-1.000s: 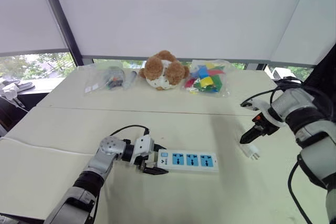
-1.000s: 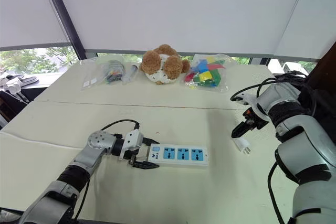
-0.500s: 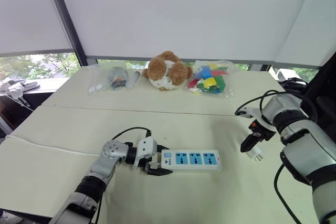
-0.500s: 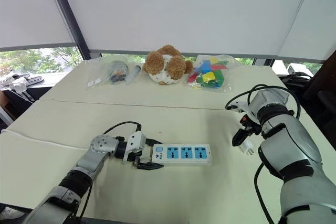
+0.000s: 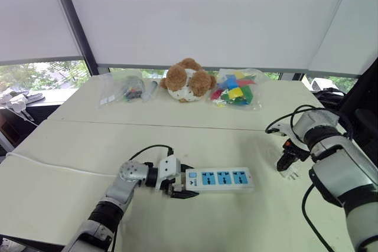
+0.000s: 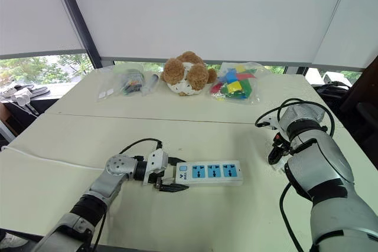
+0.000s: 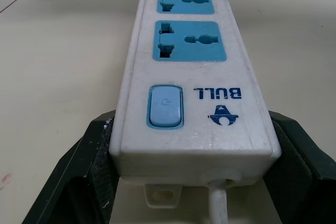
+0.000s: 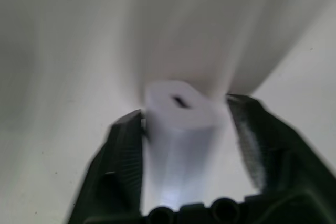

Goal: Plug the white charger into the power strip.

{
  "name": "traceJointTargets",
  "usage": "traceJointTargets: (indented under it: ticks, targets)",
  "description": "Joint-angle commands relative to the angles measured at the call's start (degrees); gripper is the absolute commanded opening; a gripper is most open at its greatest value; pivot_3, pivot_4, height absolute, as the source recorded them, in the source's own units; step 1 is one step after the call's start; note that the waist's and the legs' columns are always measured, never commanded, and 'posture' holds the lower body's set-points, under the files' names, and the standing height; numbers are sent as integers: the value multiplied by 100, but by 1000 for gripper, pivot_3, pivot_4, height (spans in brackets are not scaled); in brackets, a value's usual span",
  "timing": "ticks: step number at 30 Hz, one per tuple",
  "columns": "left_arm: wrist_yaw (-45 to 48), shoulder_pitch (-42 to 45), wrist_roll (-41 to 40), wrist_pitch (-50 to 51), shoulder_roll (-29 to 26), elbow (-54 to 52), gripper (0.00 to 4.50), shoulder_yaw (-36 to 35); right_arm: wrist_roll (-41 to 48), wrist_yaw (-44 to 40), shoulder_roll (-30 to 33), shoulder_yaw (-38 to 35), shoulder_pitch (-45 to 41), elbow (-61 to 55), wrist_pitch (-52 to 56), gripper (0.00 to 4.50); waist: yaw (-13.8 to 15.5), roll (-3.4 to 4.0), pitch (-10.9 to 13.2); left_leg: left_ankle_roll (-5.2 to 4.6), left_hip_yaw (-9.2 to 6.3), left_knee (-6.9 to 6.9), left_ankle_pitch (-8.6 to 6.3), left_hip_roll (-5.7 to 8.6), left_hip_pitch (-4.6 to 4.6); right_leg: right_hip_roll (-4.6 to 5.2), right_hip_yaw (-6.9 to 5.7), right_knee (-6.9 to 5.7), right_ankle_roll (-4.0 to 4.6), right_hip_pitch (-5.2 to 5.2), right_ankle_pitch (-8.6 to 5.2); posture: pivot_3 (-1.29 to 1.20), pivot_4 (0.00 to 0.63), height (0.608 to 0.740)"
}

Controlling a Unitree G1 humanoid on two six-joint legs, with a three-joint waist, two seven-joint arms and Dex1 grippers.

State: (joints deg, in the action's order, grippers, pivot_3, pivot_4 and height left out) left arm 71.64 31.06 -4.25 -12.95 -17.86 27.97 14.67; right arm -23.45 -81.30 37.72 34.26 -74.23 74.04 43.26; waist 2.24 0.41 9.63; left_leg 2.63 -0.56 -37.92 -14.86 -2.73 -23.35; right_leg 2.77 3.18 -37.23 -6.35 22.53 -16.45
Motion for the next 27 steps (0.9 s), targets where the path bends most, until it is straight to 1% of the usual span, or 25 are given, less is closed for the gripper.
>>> traceJointTargets:
  ticks: [1, 4, 9, 14, 16, 17, 18, 19, 20, 21, 22, 23, 25, 27]
  targets:
    - [-69, -212, 190, 30, 177, -34, 3040, 378, 80, 99, -168, -264, -5, 119, 73, 751, -7, -4, -7, 0, 0, 0, 0, 0, 0, 0, 0, 0, 0, 0, 0, 0, 150, 739]
    - [-107, -265, 206, 44, 154, -90, 3040, 386, 37, 169, -195, -336, 7, 130, 5, 782, -24, -5, -28, -1, 0, 0, 0, 0, 2, 0, 0, 0, 0, -2, 0, 0, 150, 739]
    - [-99, -241, 217, 59, 82, -24, 3040, 350, 59, -19, -84, -478, -71, 76, 8, 782, -49, -5, -30, -1, -1, 0, -1, -1, 4, -1, 0, 0, 0, -2, 0, 0, 150, 739]
    - [190, -11, 202, 15, -71, 312, 3040, 316, 410, -769, 282, -901, -254, -476, -321, 782, -68, 12, -26, -1, -1, 1, -1, -1, 2, -2, 0, -1, -3, 1, 1, 0, 150, 739]
    - [349, 102, 163, 19, -105, 437, 3040, 297, 923, -1052, 424, -1137, -228, -910, -158, 782, -79, 15, -25, -1, -1, 1, -1, -1, -2, -2, 0, -1, -12, 5, 6, 0, 150, 739]
    - [465, 183, 136, 49, -121, 491, 3040, 295, 1566, -1097, 661, -1318, 51, -1627, -103, 782, -83, 14, -25, -2, -1, 2, -1, -1, -2, -2, 0, 0, -12, 6, 6, 0, 150, 739]
    - [637, 303, 112, 72, -153, 583, 3040, 301, 2433, -1120, 951, -1778, 569, -2676, -50, 782, -81, 13, -24, -2, -3, 3, -1, -1, -2, -2, 0, 0, -13, 6, 6, 0, 150, 739]
    - [820, 454, 106, 91, -187, 705, 3040, 314, 3482, -1120, 1111, -2598, 1267, -3881, -82, 782, -57, 3, -25, -2, -8, 6, -1, -1, -7, -4, -1, 2, -13, 9, 6, 0, 150, 739]
    - [1007, 612, 131, 51, -234, 868, 3040, 349, 4084, -1120, 1191, -3244, 1943, -4933, 122, 782, -26, -9, -24, -2, -20, 7, -2, -1, -9, -8, -1, 6, -18, 4, 3, 0, 150, 739]
    - [1178, 766, 149, 18, -272, 1048, 3040, 382, 4439, -1077, 1109, -3829, 2649, -5848, 101, 782, -55, -13, -25, -10, -35, 9, -7, -1, -10, -17, -3, 15, -27, -8, -2, 0, 150, 739]
    - [1323, 890, 146, -48, -319, 1238, 3040, 382, 4669, -902, 990, -4110, 3112, -6484, 259, 782, -60, -17, -26, -20, -46, 10, -13, -1, -8, -23, -3, 13, -30, -11, -5, 0, 150, 739]
    - [1443, 1021, 164, -113, -339, 1423, 3040, 402, 4777, -714, 909, -4193, 3514, -6948, 390, 782, -78, -16, -26, -25, -60, 13, -16, -2, -8, -28, -9, 10, -31, -12, -7, 0, 150, 739]
    - [1708, 1295, 173, -230, -384, 1851, 3040, 392, 5102, -155, 457, -4367, 3973, -7569, 420, 782, -222, -17, -24, -28, -64, 18, -16, -4, -7, -34, -9, 0, -30, -2, -8, 0, 150, 739]
    - [1880, 1530, 194, -396, -402, 2230, 3040, 367, 5230, 323, 0, -4497, 4309, -7908, 75, 782, -328, -18, -23, -28, -66, 19, -15, -5, -2, -37, -5, -12, -27, 1, -6, 0, 150, 739]
